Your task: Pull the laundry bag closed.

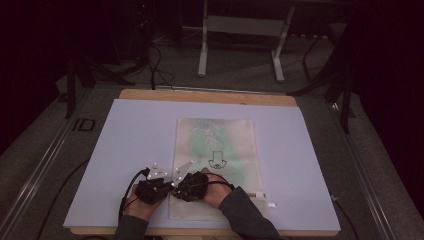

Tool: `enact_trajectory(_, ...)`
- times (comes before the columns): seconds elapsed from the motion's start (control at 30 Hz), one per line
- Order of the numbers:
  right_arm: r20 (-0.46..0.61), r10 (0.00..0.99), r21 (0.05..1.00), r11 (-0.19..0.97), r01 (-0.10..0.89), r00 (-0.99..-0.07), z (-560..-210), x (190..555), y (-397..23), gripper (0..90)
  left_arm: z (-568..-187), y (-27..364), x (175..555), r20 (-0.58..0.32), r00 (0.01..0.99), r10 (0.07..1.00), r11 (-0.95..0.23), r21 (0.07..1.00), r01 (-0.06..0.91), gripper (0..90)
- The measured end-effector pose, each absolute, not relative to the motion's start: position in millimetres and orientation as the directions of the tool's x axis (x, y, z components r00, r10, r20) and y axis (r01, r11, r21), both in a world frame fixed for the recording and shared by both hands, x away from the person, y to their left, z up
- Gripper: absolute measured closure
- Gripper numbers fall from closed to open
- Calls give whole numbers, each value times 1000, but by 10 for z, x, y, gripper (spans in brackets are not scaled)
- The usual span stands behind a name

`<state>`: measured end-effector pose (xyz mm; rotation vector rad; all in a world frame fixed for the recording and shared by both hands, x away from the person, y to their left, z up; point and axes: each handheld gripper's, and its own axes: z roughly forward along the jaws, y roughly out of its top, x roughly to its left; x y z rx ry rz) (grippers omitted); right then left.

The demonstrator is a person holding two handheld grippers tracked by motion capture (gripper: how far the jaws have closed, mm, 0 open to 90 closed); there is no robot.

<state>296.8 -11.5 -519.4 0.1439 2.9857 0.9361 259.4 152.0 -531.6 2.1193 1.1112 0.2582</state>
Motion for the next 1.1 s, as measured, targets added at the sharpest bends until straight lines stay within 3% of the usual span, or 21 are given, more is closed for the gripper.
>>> enact_trajectory(1.1,26,93,561,823,91,-995,-5176,2990,-208,821,-5329,1509,2582,-134,604,786,-370,681,632,895)
